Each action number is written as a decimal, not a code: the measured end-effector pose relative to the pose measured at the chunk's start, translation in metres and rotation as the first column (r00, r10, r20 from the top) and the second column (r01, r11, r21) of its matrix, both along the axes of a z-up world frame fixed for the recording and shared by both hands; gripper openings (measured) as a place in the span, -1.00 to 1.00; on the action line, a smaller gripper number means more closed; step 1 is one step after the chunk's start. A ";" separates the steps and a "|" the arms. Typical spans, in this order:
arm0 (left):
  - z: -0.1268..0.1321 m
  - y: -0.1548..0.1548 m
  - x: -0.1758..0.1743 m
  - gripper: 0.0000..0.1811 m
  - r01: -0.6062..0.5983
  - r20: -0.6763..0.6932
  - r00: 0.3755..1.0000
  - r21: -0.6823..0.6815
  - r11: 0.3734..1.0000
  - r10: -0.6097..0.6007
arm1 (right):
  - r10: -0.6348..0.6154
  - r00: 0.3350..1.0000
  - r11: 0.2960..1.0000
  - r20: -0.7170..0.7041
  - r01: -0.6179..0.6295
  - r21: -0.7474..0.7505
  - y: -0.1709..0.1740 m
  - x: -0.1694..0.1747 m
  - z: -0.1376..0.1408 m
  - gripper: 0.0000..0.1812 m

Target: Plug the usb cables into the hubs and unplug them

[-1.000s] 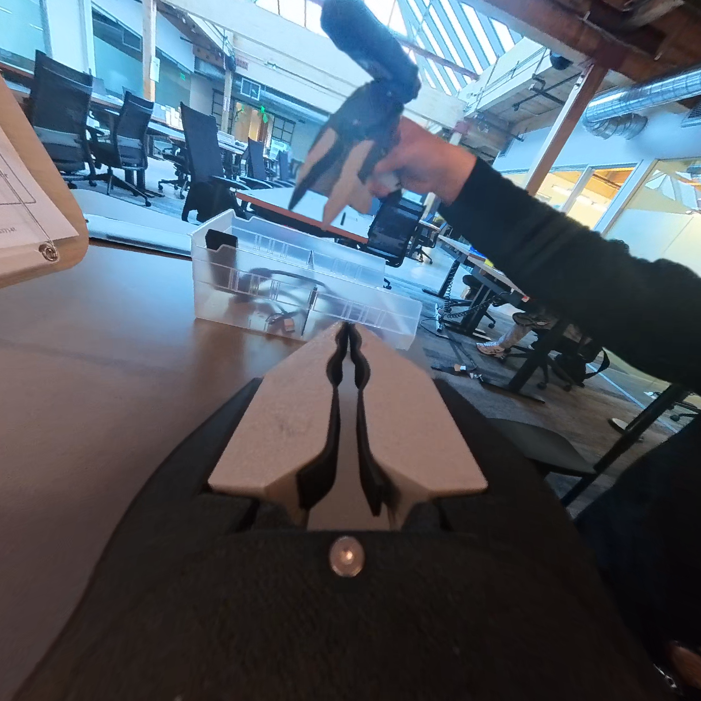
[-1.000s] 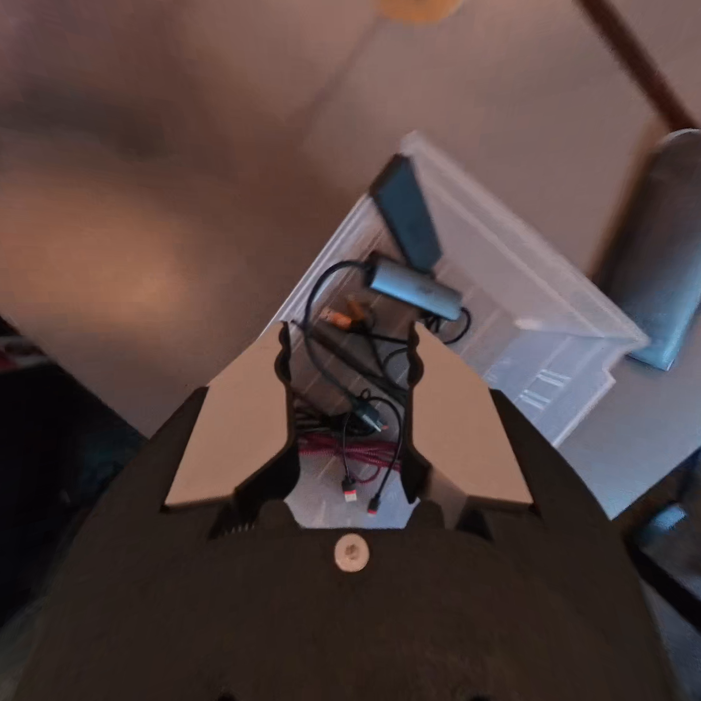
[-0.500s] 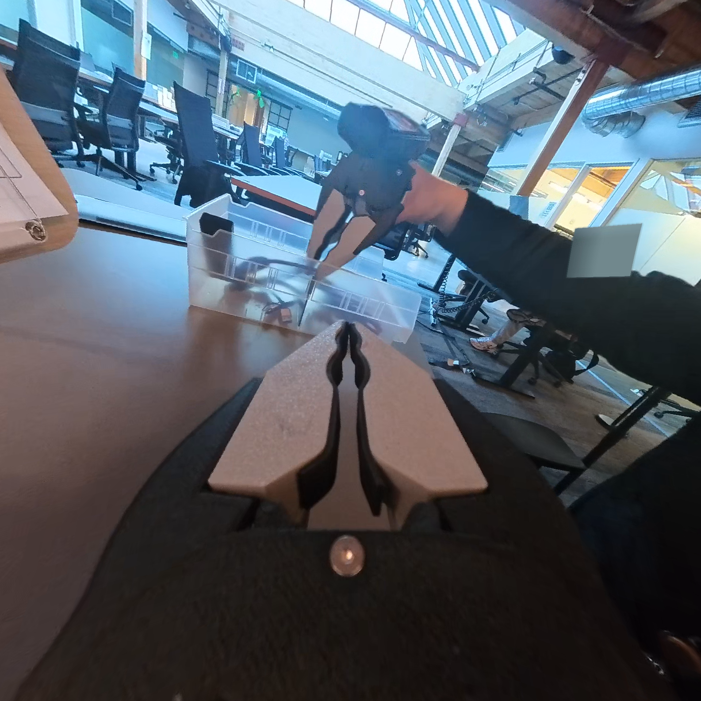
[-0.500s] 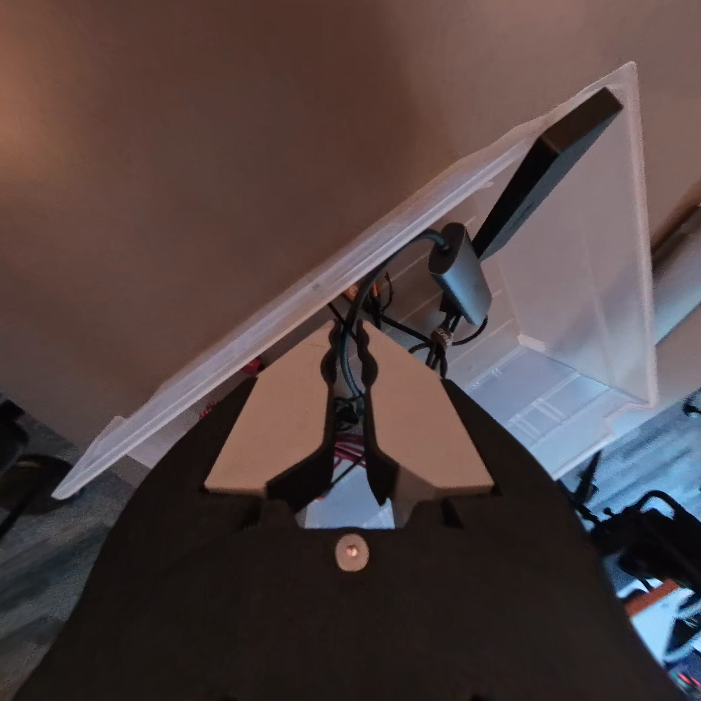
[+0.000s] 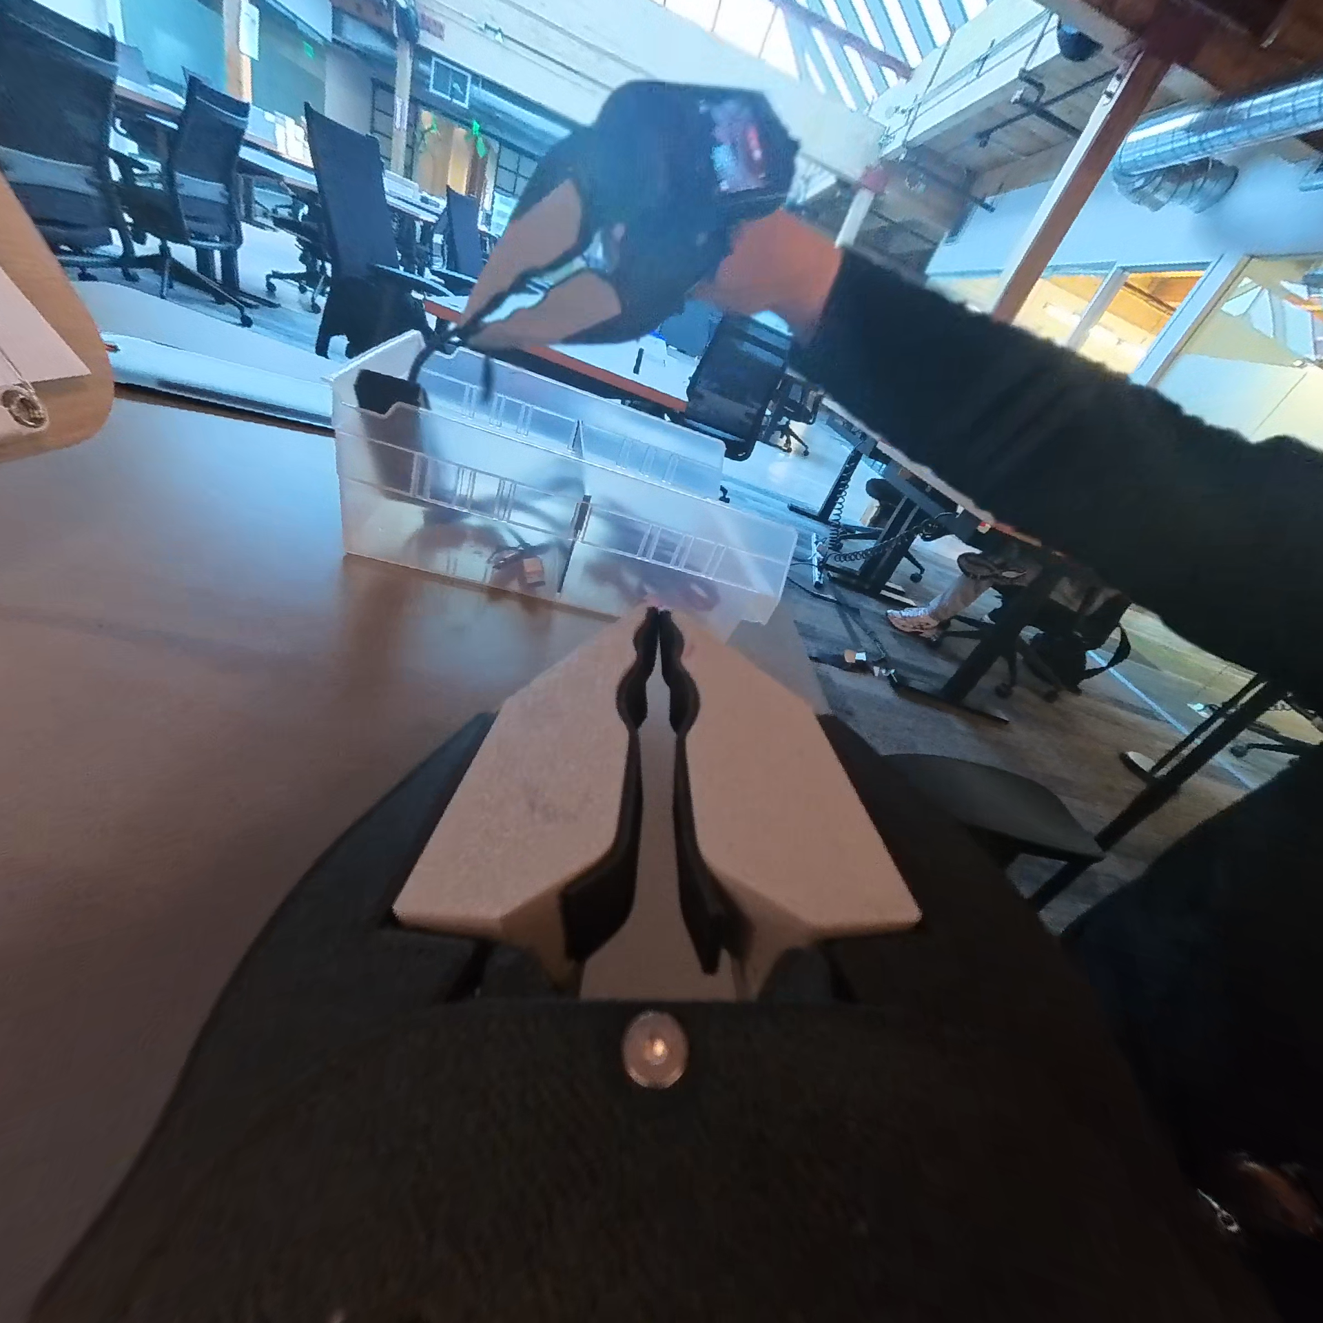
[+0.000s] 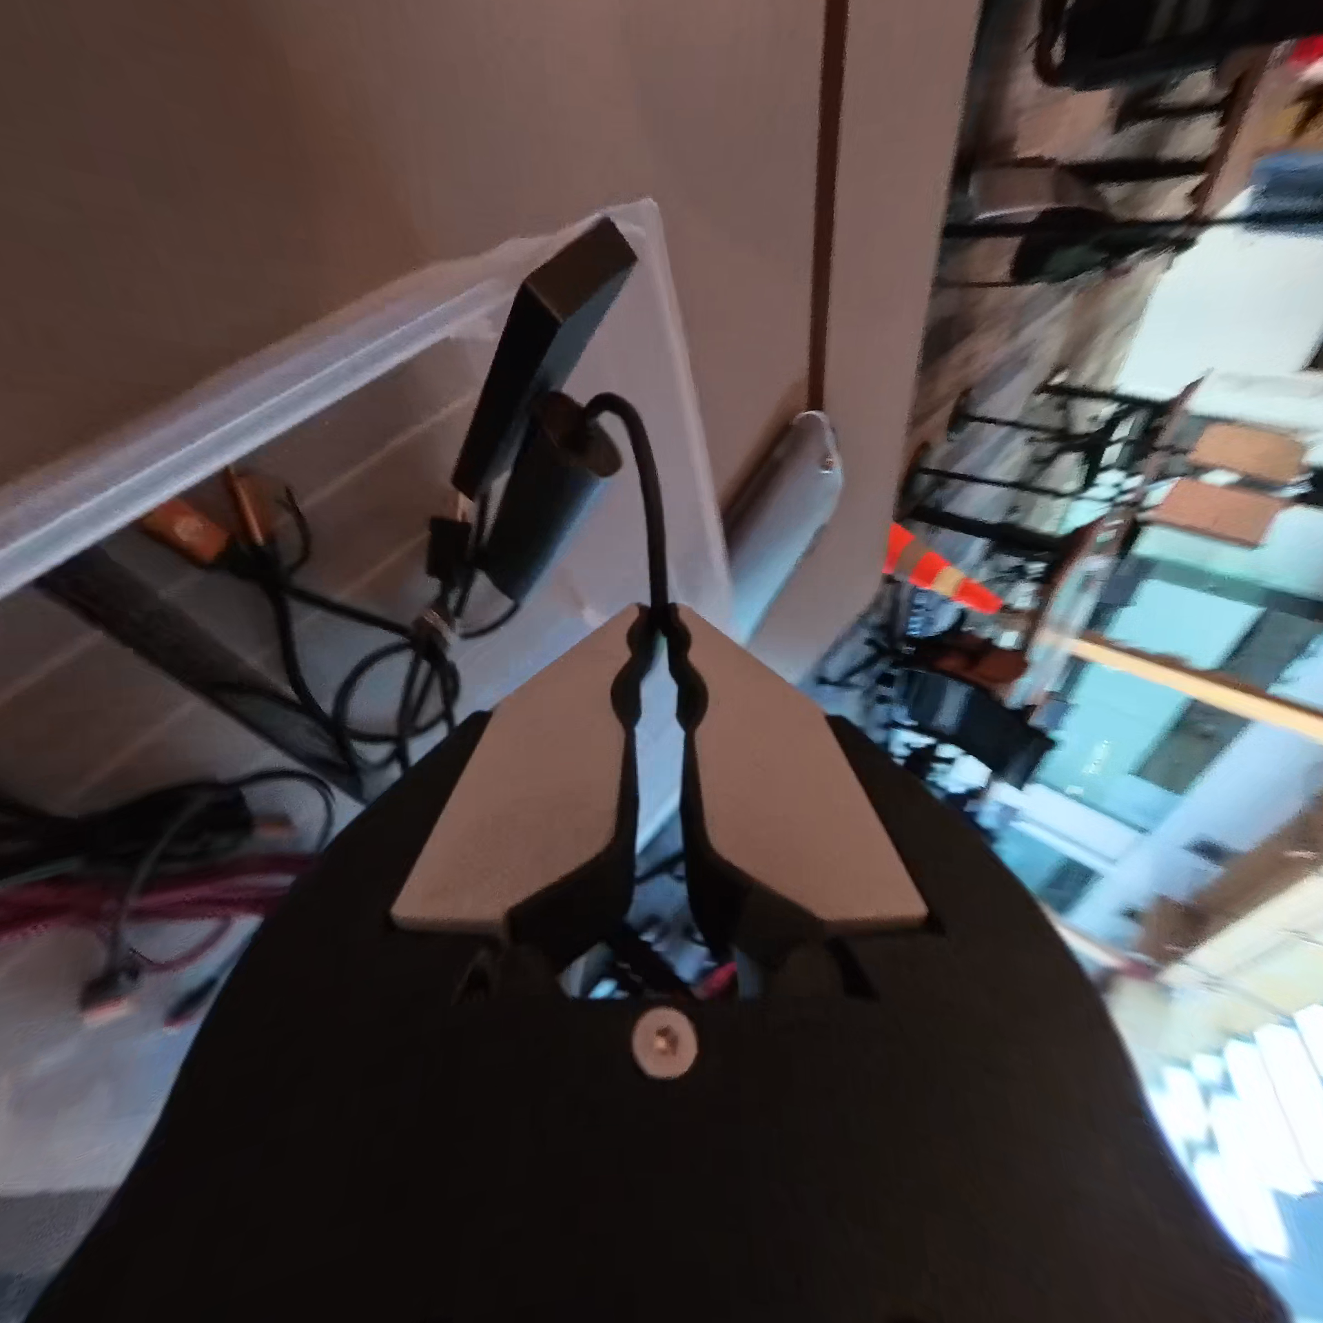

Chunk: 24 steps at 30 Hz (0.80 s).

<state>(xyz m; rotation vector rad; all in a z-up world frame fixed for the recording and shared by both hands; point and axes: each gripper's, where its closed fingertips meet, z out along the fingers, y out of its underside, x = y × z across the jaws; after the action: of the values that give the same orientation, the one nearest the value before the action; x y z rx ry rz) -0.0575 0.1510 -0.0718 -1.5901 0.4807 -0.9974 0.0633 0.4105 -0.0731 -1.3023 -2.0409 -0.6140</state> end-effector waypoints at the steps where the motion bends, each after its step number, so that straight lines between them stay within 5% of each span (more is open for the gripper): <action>1: 0.001 0.000 -0.002 -1.00 -0.004 0.010 1.000 0.000 1.000 0.004 | -0.036 0.999 0.998 -0.025 0.034 -0.059 0.005 0.002 -0.012 -0.98; 5: 0.005 0.001 -0.008 -1.00 -0.011 0.055 0.998 -0.005 1.000 0.012 | -0.178 0.975 0.954 -0.132 0.137 -0.267 0.018 0.008 -0.039 -0.99; 8: 0.006 0.001 -0.006 -1.00 0.001 0.063 0.998 -0.008 1.000 -0.001 | -0.341 0.937 0.882 -0.078 0.290 -0.371 0.028 0.025 -0.049 -0.98; 16: 0.005 -0.001 -0.001 -1.00 0.010 0.027 1.000 -0.003 1.000 -0.010 | -0.591 0.806 0.802 0.028 0.591 -0.088 0.080 0.077 -0.051 -0.60; 18: 0.005 -0.001 -0.004 -1.00 0.003 0.037 0.999 -0.004 1.000 -0.003 | -0.656 0.755 0.752 0.008 0.655 -0.081 0.085 0.086 -0.051 -0.76; 22: 0.007 0.000 -0.008 -1.00 -0.005 0.065 0.998 -0.010 1.000 0.006 | -0.668 0.740 0.743 -0.078 0.656 -0.136 0.088 0.084 -0.042 -0.73; 24: 0.006 0.000 -0.008 -1.00 -0.003 0.067 0.998 -0.017 1.000 0.004 | -0.671 0.734 0.740 -0.105 0.655 -0.153 0.088 0.085 -0.034 -0.43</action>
<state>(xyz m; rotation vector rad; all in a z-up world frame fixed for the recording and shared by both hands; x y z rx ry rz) -0.0655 0.1511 -0.0656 -1.5671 0.4239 -1.0515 0.1481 0.4983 -0.1071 -2.1050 -1.4530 -0.6841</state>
